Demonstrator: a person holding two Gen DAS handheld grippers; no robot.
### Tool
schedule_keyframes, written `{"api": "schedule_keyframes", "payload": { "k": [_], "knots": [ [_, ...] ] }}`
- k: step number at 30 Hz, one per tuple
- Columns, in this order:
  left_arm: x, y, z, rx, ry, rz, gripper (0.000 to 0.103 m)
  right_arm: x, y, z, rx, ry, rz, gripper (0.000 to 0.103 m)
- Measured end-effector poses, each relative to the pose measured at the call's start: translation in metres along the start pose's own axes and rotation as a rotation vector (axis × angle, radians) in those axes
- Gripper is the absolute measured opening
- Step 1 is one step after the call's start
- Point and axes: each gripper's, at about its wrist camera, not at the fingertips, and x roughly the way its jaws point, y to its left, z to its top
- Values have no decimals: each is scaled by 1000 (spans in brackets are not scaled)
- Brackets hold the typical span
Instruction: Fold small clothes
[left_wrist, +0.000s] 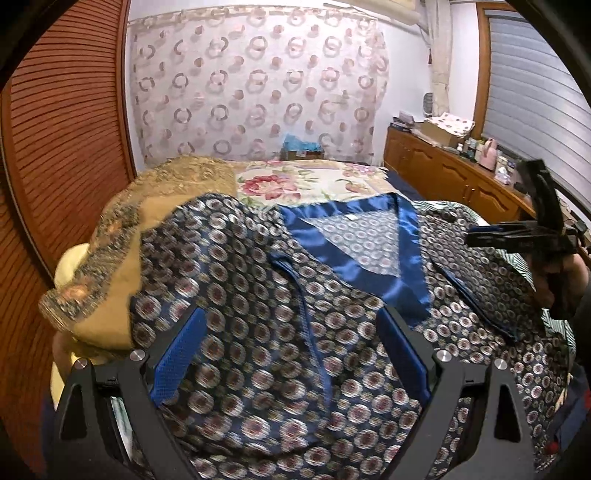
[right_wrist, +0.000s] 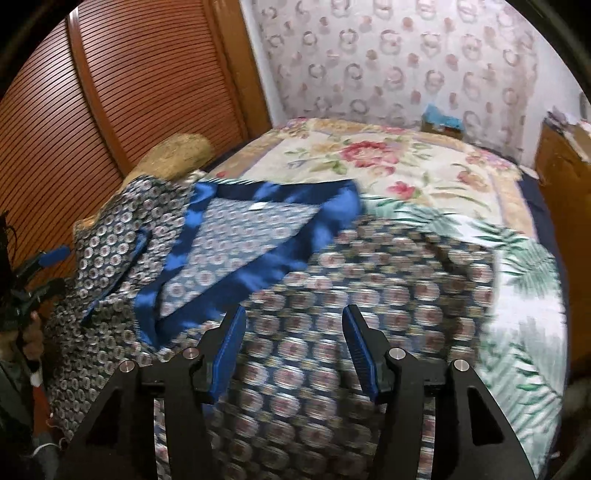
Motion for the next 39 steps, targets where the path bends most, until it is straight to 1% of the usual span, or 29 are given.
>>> {"api": "schedule_keyframes", "payload": {
  "k": [3,7,8,10,11,13,15,19,22,25,28,30,32,34,38,39],
  "knots": [
    [1,11,7,5,-9,28,94,-9,-16,-6,8,-9,-61,56],
    [8,33,17,-14,-18,26,93,-7,-34,-14,7,-1,-138,56],
    [10,40,20,-28,-18,29,92,-4,-38,-15,16,5,-150,56],
    [13,50,23,-45,-13,37,86,2,-42,-16,32,10,-172,56],
    [15,56,25,-52,-9,47,85,2,-43,-16,37,13,-177,56],
    [19,66,27,-60,1,64,78,7,-41,-17,40,21,-188,56],
    [25,75,29,-71,24,78,74,8,-40,-17,35,30,-193,56],
    [33,89,33,-83,53,84,62,17,-43,-17,29,41,-200,56],
    [38,98,36,-116,59,82,57,19,-44,-16,6,36,-227,56],
    [47,108,39,-153,81,76,55,19,-49,-19,1,33,-231,57],
    [58,113,38,-165,115,83,55,20,-51,-19,7,31,-224,58],
    [66,115,36,-170,140,83,54,17,-50,-19,-3,34,-230,61],
    [71,116,34,-180,157,70,52,18,-49,-19,-10,37,-234,63],
    [74,118,33,-186,166,58,50,16,-50,-20,-4,36,-231,64],
    [73,112,31,-165,163,43,49,15,-50,-20,-6,36,-237,64],
    [73,110,31,-158,161,35,47,15,-50,-20,-8,37,-238,64]
  ]
}}
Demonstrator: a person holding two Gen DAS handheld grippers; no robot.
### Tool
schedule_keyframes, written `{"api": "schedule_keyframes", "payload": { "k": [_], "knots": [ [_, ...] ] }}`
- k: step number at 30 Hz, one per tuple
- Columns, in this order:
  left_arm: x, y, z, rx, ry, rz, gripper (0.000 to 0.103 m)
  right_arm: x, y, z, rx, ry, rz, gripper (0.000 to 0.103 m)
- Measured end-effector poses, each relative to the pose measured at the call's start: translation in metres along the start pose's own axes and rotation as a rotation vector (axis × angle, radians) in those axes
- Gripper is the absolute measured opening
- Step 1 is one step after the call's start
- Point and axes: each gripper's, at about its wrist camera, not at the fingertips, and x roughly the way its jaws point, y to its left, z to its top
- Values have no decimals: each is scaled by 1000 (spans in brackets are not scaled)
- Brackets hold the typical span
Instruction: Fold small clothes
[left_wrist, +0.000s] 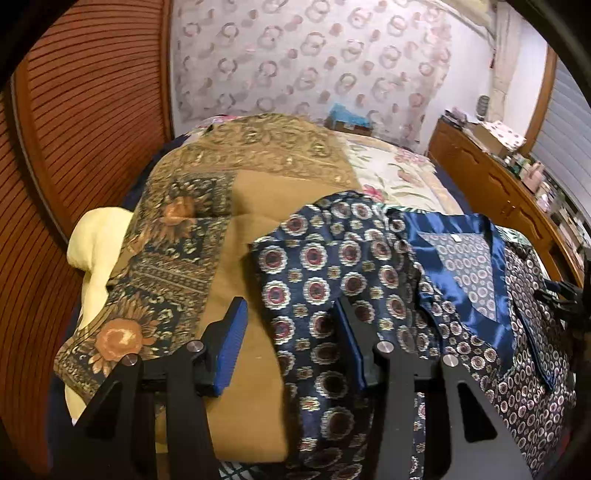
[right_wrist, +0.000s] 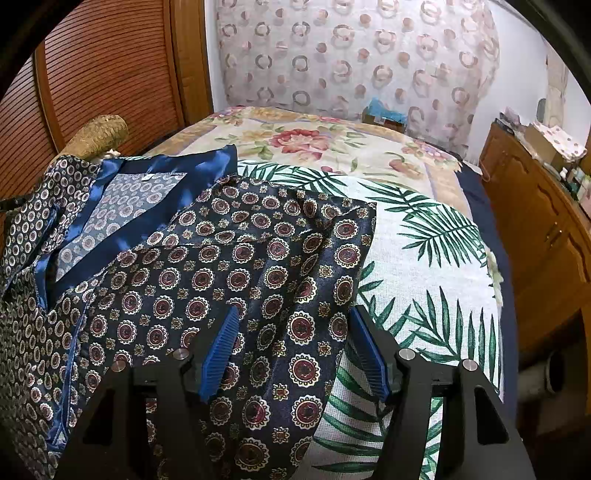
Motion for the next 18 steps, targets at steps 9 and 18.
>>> {"api": "schedule_keyframes", "payload": {
  "k": [9,18],
  "knots": [
    [-13,-23,9,78,-55,-50,7,-1,-2,0,2,1,3,65],
    [-12,-16,18,81,-61,42,7,-1,-2,0,2,1,3,65]
  ]
}}
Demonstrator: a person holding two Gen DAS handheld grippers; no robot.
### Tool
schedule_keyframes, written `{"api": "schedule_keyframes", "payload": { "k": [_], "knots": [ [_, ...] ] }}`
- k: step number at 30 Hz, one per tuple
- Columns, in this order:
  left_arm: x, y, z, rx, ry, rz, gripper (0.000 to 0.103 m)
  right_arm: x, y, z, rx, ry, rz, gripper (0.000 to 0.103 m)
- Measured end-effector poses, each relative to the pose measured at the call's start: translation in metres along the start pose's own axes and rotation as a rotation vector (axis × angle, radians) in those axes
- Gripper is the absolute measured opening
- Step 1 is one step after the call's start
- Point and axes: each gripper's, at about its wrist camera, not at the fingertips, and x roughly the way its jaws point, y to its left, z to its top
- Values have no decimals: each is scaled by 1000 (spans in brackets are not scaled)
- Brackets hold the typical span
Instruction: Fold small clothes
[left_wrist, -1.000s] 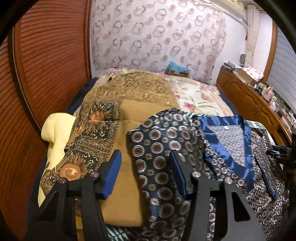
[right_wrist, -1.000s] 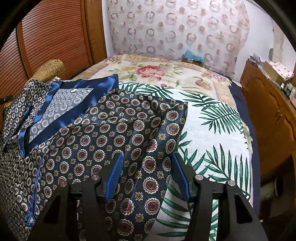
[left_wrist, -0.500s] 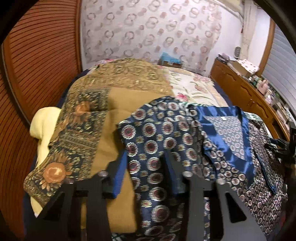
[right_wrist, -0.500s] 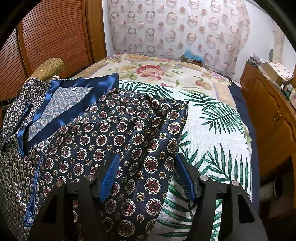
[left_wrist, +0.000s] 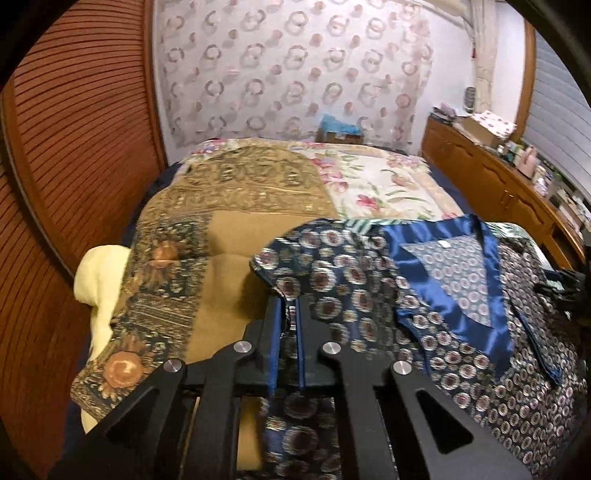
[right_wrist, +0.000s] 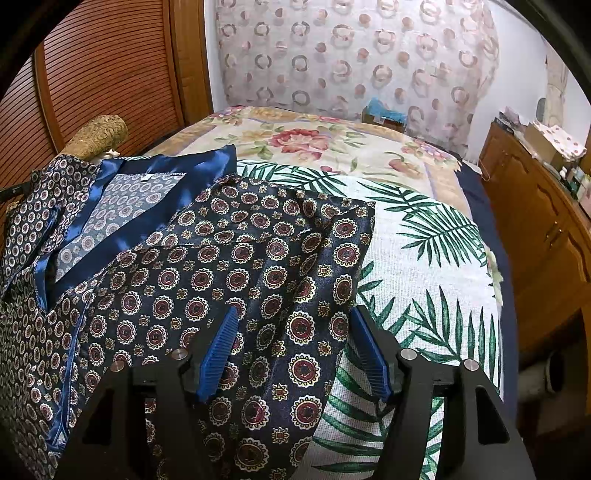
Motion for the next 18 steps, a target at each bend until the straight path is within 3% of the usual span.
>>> {"api": "schedule_keyframes", "payload": {
  "k": [4,10,14,18],
  "knots": [
    [4,13,-2,-17,8,49,25,0,0,0,0,0,0,65],
    [17,18,-3,-6,35,65,26,0,0,0,0,0,0,66],
    [23,20,-1,-36,54,-29,26,0,0,0,0,0,0,66],
    [26,16,1,-19,67,-50,26,0,0,0,0,0,0,66]
  ]
}}
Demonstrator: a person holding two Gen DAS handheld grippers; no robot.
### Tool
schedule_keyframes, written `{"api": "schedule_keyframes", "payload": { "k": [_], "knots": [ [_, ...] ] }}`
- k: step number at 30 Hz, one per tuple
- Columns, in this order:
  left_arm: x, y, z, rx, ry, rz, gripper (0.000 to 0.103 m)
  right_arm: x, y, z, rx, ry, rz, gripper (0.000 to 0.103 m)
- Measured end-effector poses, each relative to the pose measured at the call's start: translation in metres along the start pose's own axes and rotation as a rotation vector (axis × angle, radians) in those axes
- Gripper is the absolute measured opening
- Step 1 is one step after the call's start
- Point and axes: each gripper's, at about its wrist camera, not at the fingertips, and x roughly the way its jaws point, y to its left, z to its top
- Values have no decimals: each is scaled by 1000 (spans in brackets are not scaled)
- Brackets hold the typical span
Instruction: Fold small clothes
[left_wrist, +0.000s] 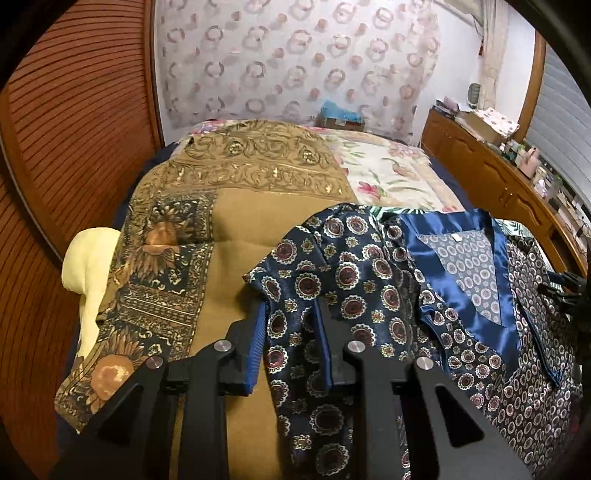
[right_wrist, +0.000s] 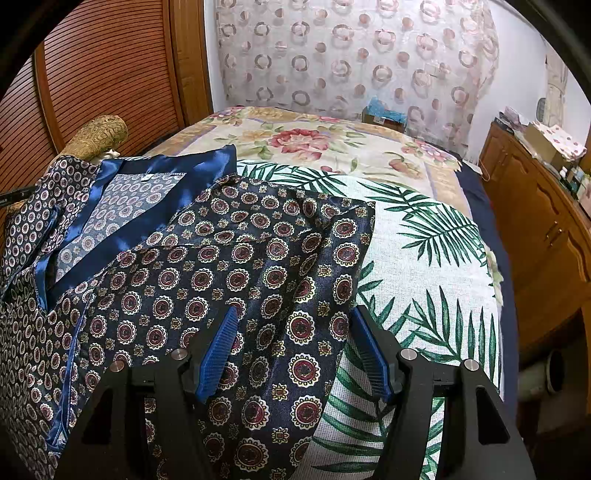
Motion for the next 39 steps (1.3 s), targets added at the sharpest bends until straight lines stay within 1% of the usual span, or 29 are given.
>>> {"api": "schedule_keyframes", "payload": {
  "k": [3,4,5,6,7,9,10,11,13,15,17,19,21,23,24,26,29,30,31,32,33,34,35,36,39],
  "knots": [
    [3,2,3,-16,12,-8,26,0,0,0,0,0,0,66],
    [3,3,3,-22,12,-10,19,0,0,0,0,0,0,66],
    [2,4,3,-24,9,-5,15,0,0,0,0,0,0,66],
    [2,4,4,-22,6,2,5,0,0,0,1,0,1,66],
    [1,3,5,-21,-1,-2,3,0,0,0,1,0,1,66],
    [-8,0,4,-18,-31,-11,2,0,0,0,0,0,0,66],
    [-12,-4,4,-10,-40,-5,2,0,0,0,0,-1,0,66],
    [-20,-10,5,4,-64,-2,2,0,0,0,0,-1,1,66],
    [-33,-20,4,27,-93,-16,2,-1,-1,0,6,-2,0,66],
    [-49,-34,6,58,-126,-38,2,-3,-6,1,42,-5,9,66],
    [-66,-48,6,101,-148,-59,2,-10,-14,2,88,-34,22,66],
    [-77,-58,5,123,-167,-73,2,-17,-23,5,115,-61,-15,66],
    [-86,-68,6,145,-178,-90,2,-16,-34,8,151,-55,-2,66],
    [-91,-72,3,153,-180,-104,2,-11,-39,10,175,-25,19,66],
    [-92,-74,0,155,-181,-108,2,-7,-39,11,170,-6,24,66],
    [-92,-77,-3,155,-177,-117,2,-4,-35,13,157,-1,45,66],
    [-91,-82,-8,157,-170,-122,2,6,-32,20,148,21,30,65],
    [-91,-83,-10,157,-168,-124,2,10,-32,21,155,25,25,64],
    [-91,-83,-11,156,-166,-126,2,13,-33,25,156,18,17,60],
    [-93,-84,-13,157,-165,-128,2,16,-33,27,152,15,11,52],
    [-94,-85,-15,159,-166,-131,2,18,-32,29,150,13,8,31],
    [-96,-86,-17,158,-168,-134,2,19,-32,31,151,13,17,17],
    [-99,-87,-20,159,-169,-141,2,21,-30,33,153,21,44,5],
    [-103,-88,-22,161,-174,-146,2,19,-28,33,154,18,63,3],
    [-119,-88,-29,160,-193,-162,2,-4,-19,32,151,-52,120,2]
  ]
}}
